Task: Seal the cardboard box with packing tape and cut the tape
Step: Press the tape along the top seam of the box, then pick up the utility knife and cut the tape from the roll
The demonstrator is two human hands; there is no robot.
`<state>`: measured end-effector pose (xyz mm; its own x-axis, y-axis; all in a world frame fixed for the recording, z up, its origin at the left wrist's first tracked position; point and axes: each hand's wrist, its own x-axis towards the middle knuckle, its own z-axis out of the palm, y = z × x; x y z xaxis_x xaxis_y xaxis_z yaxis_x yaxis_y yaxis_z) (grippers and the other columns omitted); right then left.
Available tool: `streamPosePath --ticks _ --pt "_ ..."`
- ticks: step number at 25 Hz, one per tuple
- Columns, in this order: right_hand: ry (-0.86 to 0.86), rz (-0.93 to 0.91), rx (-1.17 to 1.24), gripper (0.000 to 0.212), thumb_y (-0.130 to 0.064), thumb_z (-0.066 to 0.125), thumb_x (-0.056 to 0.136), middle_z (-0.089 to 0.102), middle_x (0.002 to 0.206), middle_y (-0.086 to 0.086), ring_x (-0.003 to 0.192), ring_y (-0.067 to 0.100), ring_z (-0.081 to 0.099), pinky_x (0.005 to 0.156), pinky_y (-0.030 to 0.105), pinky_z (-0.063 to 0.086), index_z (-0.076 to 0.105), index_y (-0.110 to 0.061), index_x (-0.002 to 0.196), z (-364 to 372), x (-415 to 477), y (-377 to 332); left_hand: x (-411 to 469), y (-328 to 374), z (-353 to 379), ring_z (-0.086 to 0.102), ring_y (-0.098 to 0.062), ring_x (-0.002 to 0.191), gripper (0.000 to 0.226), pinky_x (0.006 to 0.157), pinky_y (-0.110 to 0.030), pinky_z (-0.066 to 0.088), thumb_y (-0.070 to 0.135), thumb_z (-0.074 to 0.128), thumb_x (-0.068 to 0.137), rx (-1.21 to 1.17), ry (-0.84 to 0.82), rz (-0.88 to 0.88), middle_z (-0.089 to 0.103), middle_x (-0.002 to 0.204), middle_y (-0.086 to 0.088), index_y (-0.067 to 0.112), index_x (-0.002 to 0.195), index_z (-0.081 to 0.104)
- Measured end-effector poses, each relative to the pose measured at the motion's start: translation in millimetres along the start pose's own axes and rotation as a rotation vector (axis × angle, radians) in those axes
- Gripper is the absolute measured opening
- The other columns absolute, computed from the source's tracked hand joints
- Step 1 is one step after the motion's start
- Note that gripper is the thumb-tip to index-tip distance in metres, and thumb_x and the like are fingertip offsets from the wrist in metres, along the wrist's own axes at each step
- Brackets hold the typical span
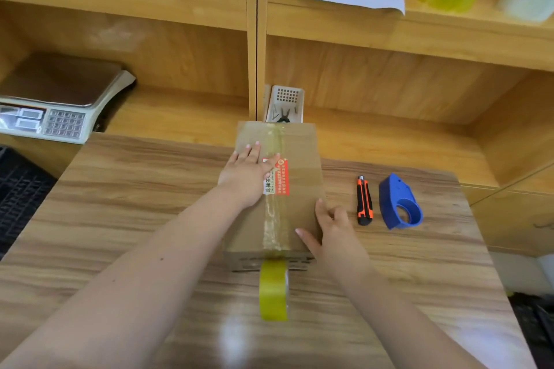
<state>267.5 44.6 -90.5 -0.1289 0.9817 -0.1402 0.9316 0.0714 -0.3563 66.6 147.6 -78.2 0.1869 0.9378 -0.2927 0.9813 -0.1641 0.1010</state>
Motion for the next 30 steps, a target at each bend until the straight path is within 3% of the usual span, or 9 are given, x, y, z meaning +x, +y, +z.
streamPosePath --ticks 3,6,9,11,14,17,21,26,30 --pt "0.031 0.015 0.022 0.078 -0.059 0.042 0.089 0.037 0.127 0.006 0.118 0.023 0.042 0.083 0.037 0.054 0.016 -0.017 0.15 4 -6 -17 0 -15 3 -0.007 -0.028 0.15 0.06 0.122 -0.042 0.0 0.012 0.026 0.103 -0.058 0.055 0.065 -0.006 0.163 -0.013 0.039 0.151 0.004" --pt "0.069 0.014 0.128 0.066 -0.058 0.044 0.088 0.045 0.126 -0.001 0.113 0.018 0.048 0.082 0.037 0.054 0.032 -0.024 0.144 -4 -1 -4 -18 -24 1 -0.002 -0.028 0.151 0.048 0.121 -0.042 -0.005 0.03 0.028 0.103 -0.152 0.174 0.131 0.009 0.163 -0.01 0.038 0.15 0.019" --pt "0.194 0.169 0.402 0.044 -0.038 0.052 0.092 0.058 0.111 0.001 0.096 0.015 0.057 0.084 0.035 0.051 0.05 -0.02 0.132 -5 24 40 -47 -23 8 -0.003 -0.023 0.15 0.052 0.119 -0.039 -0.01 0.051 0.029 0.097 -0.203 0.192 0.227 0.012 0.163 0.001 0.043 0.147 0.025" --pt "0.145 0.293 0.345 0.041 -0.023 0.054 0.092 0.057 0.118 0.008 0.097 0.02 0.057 0.087 0.037 0.05 0.049 -0.016 0.132 6 52 78 -63 -18 18 -0.009 -0.017 0.15 0.063 0.119 -0.037 -0.013 0.066 0.015 0.089 -0.162 0.124 0.293 0.005 0.163 0.005 0.045 0.148 0.019" --pt "-0.068 0.43 0.123 0.054 -0.016 0.049 0.091 0.043 0.137 0.017 0.118 0.034 0.048 0.099 0.051 0.044 0.032 -0.018 0.143 36 95 126 -66 -17 33 -0.011 -0.01 0.149 0.073 0.12 -0.035 -0.014 0.071 -0.001 0.082 -0.141 0.154 0.289 0.002 0.163 0.011 0.047 0.148 0.015" --pt "-0.157 0.497 0.07 0.067 -0.012 0.041 0.091 0.029 0.149 0.014 0.124 0.036 0.04 0.1 0.051 0.042 0.012 -0.027 0.149 60 124 150 -63 -21 41 -0.002 -0.007 0.149 0.064 0.12 -0.033 -0.008 0.071 0.009 0.087 -0.199 0.219 0.269 0.013 0.161 0.013 0.05 0.146 0.022" --pt "-0.2 0.488 -0.073 0.056 -0.027 0.038 0.095 0.005 0.161 -0.008 0.139 0.031 0.022 0.107 0.048 0.035 0.021 -0.031 0.148 79 122 158 -61 -24 44 0.007 -0.007 0.149 0.056 0.121 -0.031 -0.003 0.064 0.031 0.089 -0.258 0.26 0.289 0.021 0.159 0.013 0.049 0.143 0.032" --pt "0.045 0.412 0.088 0.036 -0.022 0.051 0.09 0.042 0.149 -0.004 0.124 0.033 0.04 0.101 0.042 0.04 0.059 -0.022 0.126 102 70 149 -62 -22 43 0.006 -0.004 0.149 0.054 0.121 -0.029 -0.005 0.063 0.034 0.088 -0.302 0.258 0.287 0.022 0.159 0.014 0.051 0.141 0.032" --pt "0.098 0.476 0.188 0.059 -0.02 0.06 0.086 0.045 0.125 0.003 0.11 0.032 0.043 0.092 0.043 0.043 0.038 -0.03 0.14 98 50 141 -64 -21 40 0.007 -0.005 0.149 0.055 0.121 -0.031 -0.004 0.063 0.034 0.087 -0.293 0.259 0.284 0.023 0.159 0.013 0.049 0.141 0.034"
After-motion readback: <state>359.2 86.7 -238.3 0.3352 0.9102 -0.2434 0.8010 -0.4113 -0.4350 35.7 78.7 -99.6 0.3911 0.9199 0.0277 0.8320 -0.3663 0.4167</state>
